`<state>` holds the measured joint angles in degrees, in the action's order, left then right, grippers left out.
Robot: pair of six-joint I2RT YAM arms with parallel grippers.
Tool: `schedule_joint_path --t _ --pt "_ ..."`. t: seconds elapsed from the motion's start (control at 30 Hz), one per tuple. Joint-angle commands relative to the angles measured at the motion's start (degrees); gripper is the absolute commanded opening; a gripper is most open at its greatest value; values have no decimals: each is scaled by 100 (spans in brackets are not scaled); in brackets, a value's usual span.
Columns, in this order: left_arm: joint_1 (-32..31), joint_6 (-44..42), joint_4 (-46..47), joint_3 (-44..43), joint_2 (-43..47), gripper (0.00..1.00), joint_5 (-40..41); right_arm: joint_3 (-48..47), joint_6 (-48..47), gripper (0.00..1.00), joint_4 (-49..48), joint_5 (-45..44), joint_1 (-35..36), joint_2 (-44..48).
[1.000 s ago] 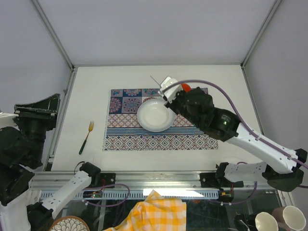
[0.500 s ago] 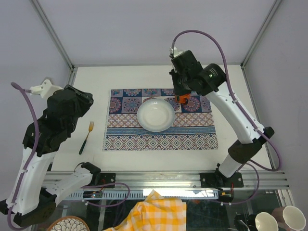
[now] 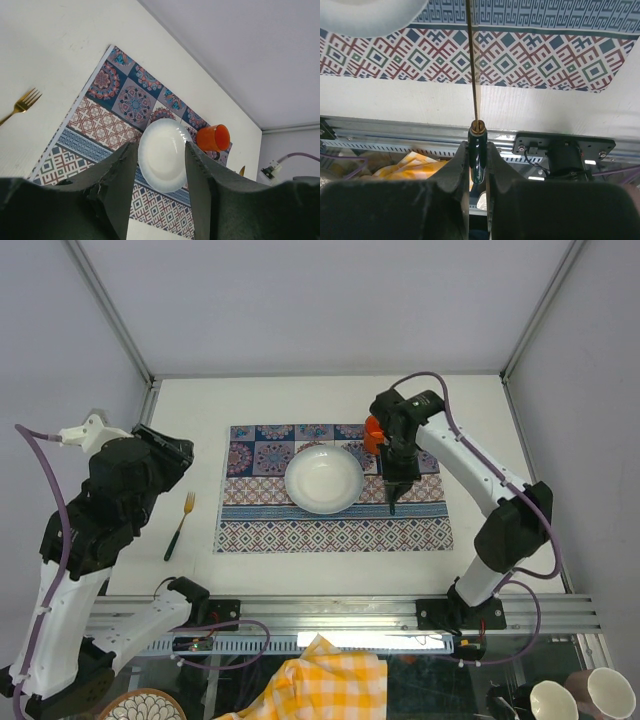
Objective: Set the dinner table for one person
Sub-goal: Place the knife on the napkin.
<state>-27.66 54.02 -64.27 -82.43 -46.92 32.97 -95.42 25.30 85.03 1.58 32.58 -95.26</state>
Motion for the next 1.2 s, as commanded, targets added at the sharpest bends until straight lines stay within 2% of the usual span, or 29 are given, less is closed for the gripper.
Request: schedule_joint_path --t 0.0,0.13,0.6,1.17 --pt "37 -23 187 107 -68 44 -234 529 -1 0 -410 523 -250 267" --pt "33 -25 194 113 -92 45 -268 907 -123 0 -670 796 -354 165" --pt "35 101 187 199 -44 48 -275 1297 -322 0 -1291 1142 -445 -563" --pt "33 131 189 206 -17 50 -256 1348 -330 0 -1706 955 -600 -1273"
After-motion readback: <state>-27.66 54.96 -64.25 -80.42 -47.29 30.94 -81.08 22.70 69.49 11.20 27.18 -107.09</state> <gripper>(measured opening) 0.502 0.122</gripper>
